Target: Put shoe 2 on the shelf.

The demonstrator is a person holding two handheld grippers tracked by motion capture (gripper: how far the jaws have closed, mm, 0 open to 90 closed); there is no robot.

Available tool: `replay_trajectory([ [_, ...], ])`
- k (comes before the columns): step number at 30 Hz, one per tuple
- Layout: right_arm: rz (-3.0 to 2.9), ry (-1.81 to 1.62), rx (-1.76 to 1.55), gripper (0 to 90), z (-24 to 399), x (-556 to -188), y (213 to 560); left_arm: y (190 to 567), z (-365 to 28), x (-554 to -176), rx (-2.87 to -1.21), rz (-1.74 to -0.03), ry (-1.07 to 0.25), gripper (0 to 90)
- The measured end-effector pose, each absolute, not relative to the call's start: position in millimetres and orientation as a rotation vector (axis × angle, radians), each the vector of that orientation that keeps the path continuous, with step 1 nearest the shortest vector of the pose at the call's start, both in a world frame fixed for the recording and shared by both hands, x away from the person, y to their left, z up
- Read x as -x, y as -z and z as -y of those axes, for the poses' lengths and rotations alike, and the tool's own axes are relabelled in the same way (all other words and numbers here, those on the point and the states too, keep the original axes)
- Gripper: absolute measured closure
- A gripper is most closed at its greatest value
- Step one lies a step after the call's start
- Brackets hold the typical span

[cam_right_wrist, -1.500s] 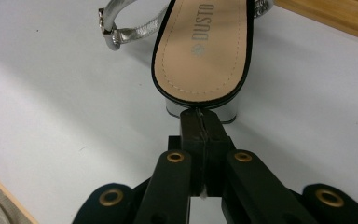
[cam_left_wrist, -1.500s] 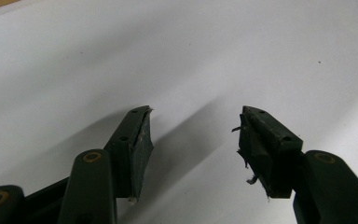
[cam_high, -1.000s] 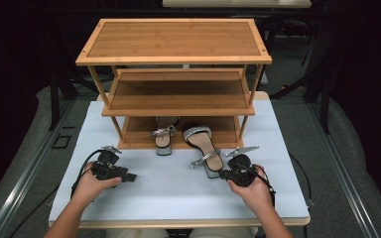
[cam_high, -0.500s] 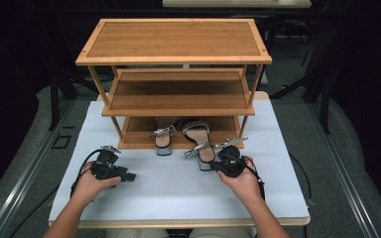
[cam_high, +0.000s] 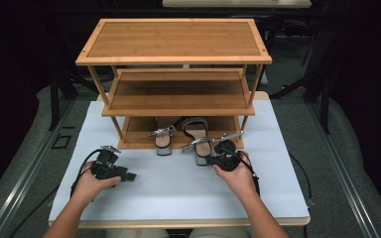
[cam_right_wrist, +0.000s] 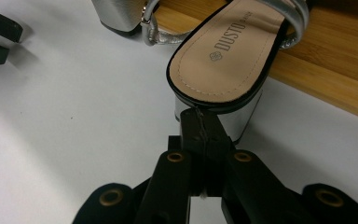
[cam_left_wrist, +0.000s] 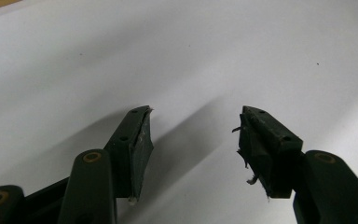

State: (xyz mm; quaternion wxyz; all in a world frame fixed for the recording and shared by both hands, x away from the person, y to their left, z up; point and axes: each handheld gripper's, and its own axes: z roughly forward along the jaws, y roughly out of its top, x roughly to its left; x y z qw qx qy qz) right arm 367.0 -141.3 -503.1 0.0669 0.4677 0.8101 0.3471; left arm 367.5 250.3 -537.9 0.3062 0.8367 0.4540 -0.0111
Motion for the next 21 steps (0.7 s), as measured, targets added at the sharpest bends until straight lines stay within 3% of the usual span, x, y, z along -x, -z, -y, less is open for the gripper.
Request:
replay_trajectory([
  [21, -2.424, -1.038, -1.41, 90.0, 121, -392, 508, 537, -252, -368, -2.205, -1.205, 0.029, 44.0],
])
